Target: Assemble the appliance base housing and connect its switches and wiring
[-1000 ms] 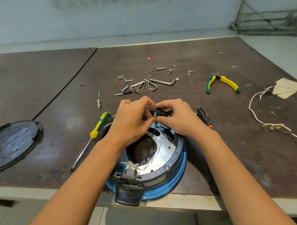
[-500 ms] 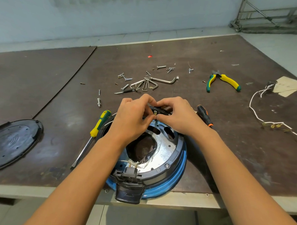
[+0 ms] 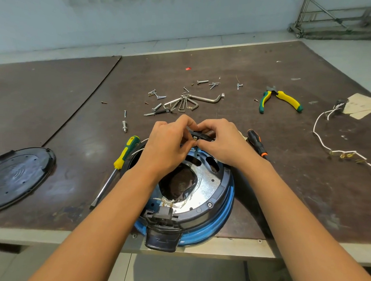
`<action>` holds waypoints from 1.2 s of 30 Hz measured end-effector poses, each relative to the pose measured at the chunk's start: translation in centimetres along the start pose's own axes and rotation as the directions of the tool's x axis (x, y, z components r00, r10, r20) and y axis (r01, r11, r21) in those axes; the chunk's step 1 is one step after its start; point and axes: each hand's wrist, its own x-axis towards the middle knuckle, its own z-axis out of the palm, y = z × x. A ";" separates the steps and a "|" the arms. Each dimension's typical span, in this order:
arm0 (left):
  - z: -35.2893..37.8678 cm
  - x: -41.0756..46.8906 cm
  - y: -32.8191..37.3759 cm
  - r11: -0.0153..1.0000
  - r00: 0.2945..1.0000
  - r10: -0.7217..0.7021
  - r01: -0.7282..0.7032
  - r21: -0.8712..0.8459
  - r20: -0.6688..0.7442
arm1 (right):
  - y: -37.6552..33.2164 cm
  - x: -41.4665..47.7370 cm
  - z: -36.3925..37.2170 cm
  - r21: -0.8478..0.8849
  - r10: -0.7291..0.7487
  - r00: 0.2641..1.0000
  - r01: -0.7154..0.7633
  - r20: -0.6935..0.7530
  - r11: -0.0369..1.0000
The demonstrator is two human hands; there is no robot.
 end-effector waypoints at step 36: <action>-2.2 1.7 -0.5 0.970 0.972 -0.217 0.205 -0.128 -0.088 | 2.7 -2.5 -5.5 0.101 0.244 0.940 -0.226 -0.238 0.969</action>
